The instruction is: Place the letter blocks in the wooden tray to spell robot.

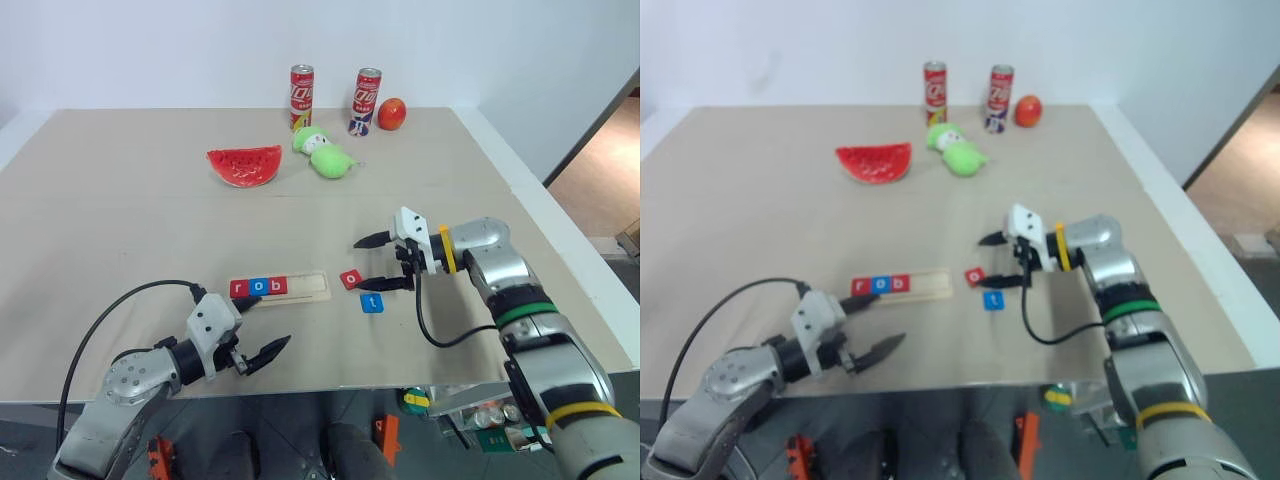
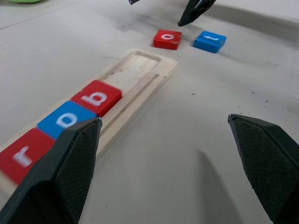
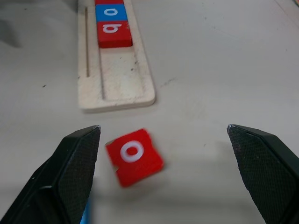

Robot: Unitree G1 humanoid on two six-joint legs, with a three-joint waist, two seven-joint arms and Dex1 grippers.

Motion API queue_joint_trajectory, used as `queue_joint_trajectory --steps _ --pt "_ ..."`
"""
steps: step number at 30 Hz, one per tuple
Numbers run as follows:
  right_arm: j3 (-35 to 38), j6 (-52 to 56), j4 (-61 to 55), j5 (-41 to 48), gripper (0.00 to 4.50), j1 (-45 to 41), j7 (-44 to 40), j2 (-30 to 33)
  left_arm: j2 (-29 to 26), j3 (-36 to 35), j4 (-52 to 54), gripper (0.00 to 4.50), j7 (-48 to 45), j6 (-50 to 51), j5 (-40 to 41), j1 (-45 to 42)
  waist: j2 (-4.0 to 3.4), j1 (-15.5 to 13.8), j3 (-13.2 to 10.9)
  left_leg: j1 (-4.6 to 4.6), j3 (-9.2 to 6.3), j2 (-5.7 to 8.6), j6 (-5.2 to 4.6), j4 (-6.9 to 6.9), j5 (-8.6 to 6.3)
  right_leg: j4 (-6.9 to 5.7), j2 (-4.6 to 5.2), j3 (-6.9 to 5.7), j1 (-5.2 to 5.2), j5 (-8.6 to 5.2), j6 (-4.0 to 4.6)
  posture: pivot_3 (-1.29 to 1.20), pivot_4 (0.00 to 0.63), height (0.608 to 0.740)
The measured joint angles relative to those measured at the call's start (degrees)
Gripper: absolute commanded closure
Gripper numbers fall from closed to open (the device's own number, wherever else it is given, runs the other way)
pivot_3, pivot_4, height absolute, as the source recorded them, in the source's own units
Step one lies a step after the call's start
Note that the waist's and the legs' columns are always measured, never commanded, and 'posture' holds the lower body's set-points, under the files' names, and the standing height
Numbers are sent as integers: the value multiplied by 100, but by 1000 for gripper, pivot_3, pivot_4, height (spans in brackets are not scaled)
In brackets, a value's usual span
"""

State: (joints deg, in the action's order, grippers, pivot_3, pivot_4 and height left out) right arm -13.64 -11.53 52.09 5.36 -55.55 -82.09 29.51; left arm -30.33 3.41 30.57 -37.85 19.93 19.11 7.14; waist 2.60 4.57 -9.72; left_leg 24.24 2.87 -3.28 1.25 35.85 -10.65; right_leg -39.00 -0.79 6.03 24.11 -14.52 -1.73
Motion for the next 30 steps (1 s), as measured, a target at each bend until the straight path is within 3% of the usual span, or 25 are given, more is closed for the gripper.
queue_joint_trajectory --steps 3,4,10,17,30 --pt "-5 -268 445 -158 9 -25 -57 -91 0 -1 53 0 42 11 -1 41 -1 -22 0 3 1 13 0 1 0 0 10 3 -1 -2 -5 0 150 740" --pt "-5 -391 561 -231 254 -27 -93 -94 1 -2 66 0 65 16 0 46 -1 -22 0 2 3 16 0 1 0 0 12 8 -2 -2 -7 0 150 740" --pt "30 -643 804 -300 254 -32 -129 -176 66 -102 125 0 168 63 97 66 -1 -21 0 -6 -1 9 0 7 0 -1 7 1 -9 2 -6 0 150 740" --pt "103 -619 1070 -355 254 -96 100 -243 275 -322 307 0 304 502 788 -2 -1 -19 0 -29 0 3 0 29 1 -1 6 -5 -35 6 -15 0 150 740" --pt "200 -385 1123 -386 254 -95 147 -270 202 -321 369 0 324 556 836 -39 -1 -6 0 -79 7 6 1 33 0 0 8 10 -81 -21 -16 0 150 740"
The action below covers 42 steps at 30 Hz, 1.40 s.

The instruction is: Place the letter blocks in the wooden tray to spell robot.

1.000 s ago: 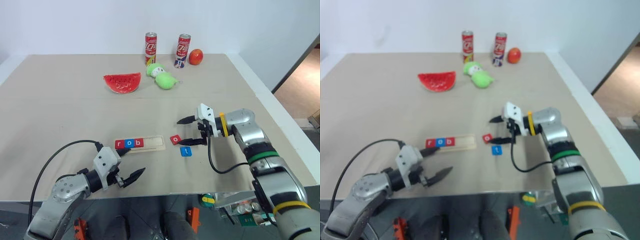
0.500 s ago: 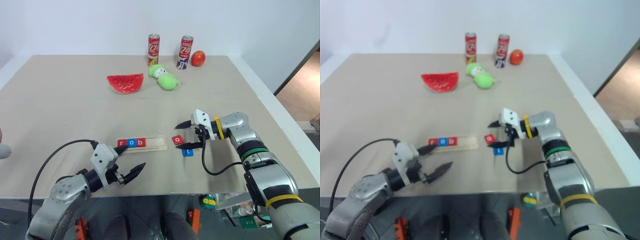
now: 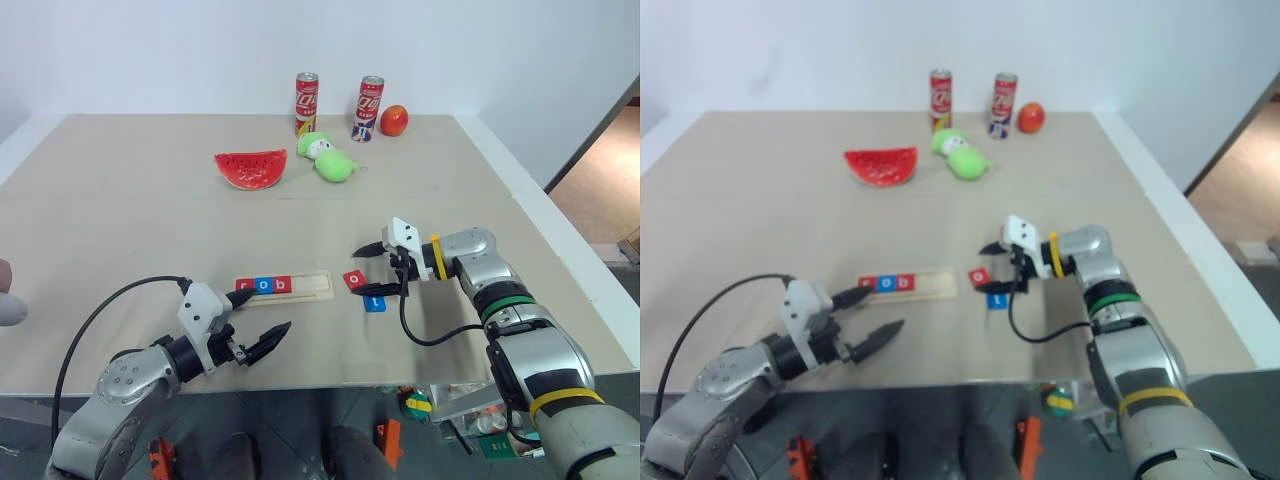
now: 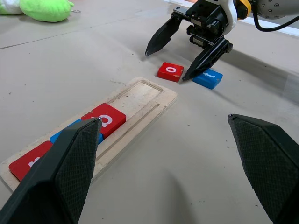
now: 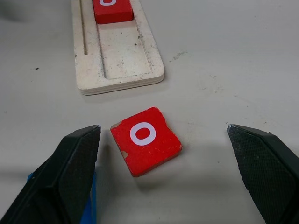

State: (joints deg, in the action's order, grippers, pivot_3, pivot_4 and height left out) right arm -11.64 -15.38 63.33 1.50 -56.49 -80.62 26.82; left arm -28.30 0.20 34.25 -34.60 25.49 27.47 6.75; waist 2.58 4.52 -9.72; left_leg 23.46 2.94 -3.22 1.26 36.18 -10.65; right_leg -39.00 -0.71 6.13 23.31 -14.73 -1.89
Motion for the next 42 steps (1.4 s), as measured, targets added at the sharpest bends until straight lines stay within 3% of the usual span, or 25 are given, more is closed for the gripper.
queue_joint_trajectory --steps 42 --pt "63 -50 373 -461 254 -265 177 -180 17 163 -1 0 51 -4 -71 122 0 4 0 -10 -2 2 4 -43 -3 0 -2 2 4 -18 13 0 150 740"
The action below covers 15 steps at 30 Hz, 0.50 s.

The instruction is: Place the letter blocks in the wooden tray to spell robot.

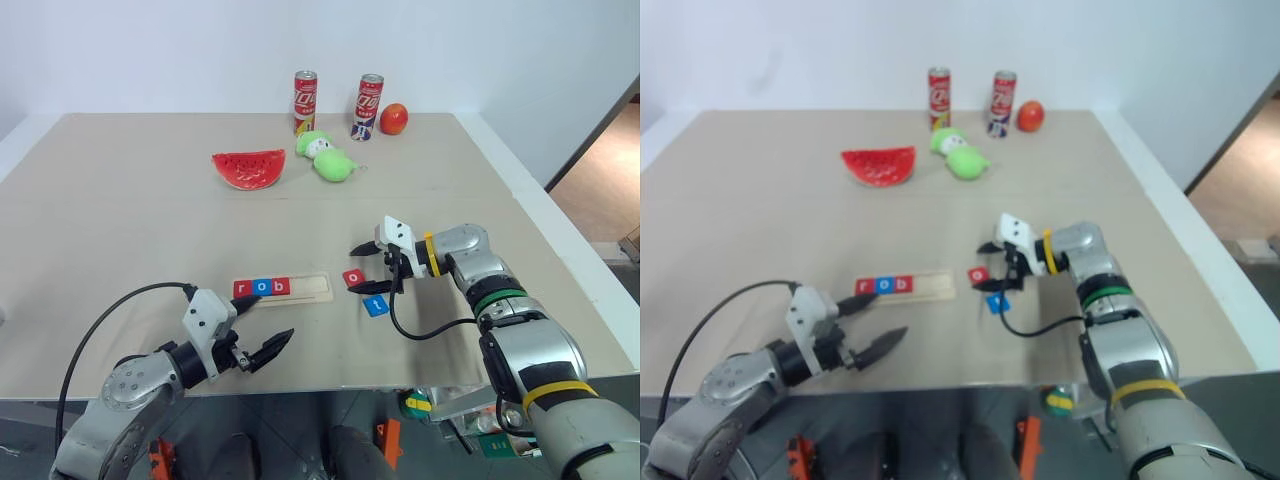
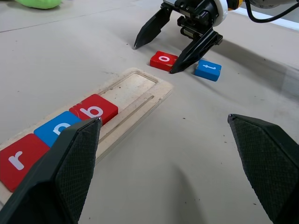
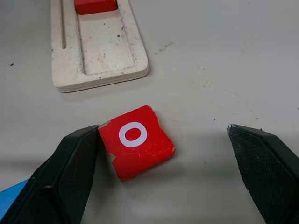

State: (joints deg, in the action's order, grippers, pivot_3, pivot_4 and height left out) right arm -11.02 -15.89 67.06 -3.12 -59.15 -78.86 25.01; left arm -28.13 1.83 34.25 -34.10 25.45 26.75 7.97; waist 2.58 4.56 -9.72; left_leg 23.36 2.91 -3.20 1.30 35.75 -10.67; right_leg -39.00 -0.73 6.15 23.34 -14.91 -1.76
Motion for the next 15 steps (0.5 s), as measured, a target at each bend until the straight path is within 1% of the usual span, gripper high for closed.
queue_joint_trajectory --steps 7,15 --pt "254 468 -510 250 254 421 288 -117 4 18 -14 0 -19 -15 -32 -71 0 26 0 -6 0 -9 0 -1 0 0 -8 -1 -1 -1 6 0 150 740" --pt "255 724 -813 275 254 537 403 -107 27 19 -47 0 -19 -21 -30 -111 0 26 0 -6 3 -9 0 0 1 0 -7 3 0 0 4 0 150 740"
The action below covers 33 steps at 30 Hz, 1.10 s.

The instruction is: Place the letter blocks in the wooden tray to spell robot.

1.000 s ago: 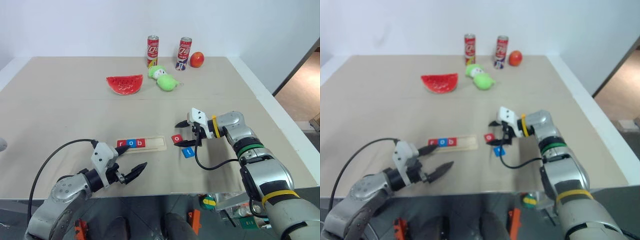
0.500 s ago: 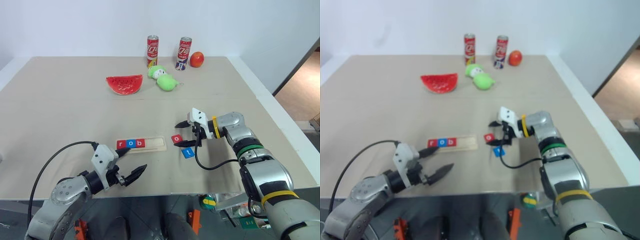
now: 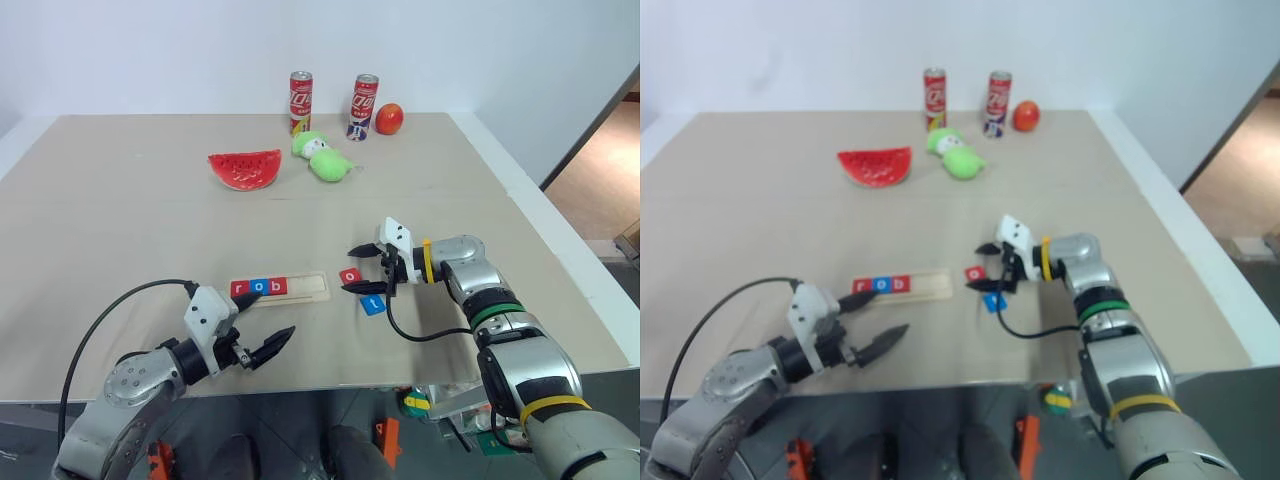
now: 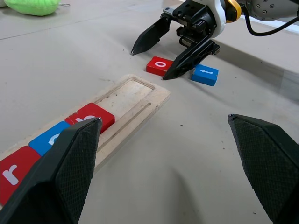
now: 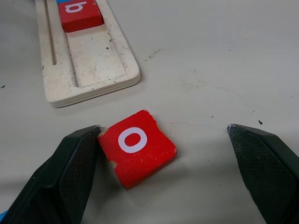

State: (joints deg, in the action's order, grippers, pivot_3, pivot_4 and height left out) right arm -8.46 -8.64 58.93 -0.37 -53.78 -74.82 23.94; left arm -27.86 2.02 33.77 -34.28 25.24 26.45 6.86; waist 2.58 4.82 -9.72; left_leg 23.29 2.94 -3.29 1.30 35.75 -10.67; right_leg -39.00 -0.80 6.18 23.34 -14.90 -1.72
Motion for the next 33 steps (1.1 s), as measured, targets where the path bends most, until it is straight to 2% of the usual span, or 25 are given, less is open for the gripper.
queue_joint_trajectory --steps 12,24,33 --pt "-3 62 -313 32 254 162 -65 91 4 5 -1 0 2 0 -1 5 0 -4 0 4 -2 14 0 -3 0 0 10 1 0 -9 -13 0 150 740" --pt "-12 129 -616 192 254 327 -484 146 1 8 -71 0 -24 0 -2 0 0 -6 -1 5 -7 17 4 -18 -5 0 10 -2 2 -12 -33 0 150 740" --pt "-21 351 -796 99 254 374 259 133 2 27 -124 0 -48 0 0 -19 1 -5 -1 4 -6 17 4 -15 -5 0 11 0 1 -10 -33 0 150 740"
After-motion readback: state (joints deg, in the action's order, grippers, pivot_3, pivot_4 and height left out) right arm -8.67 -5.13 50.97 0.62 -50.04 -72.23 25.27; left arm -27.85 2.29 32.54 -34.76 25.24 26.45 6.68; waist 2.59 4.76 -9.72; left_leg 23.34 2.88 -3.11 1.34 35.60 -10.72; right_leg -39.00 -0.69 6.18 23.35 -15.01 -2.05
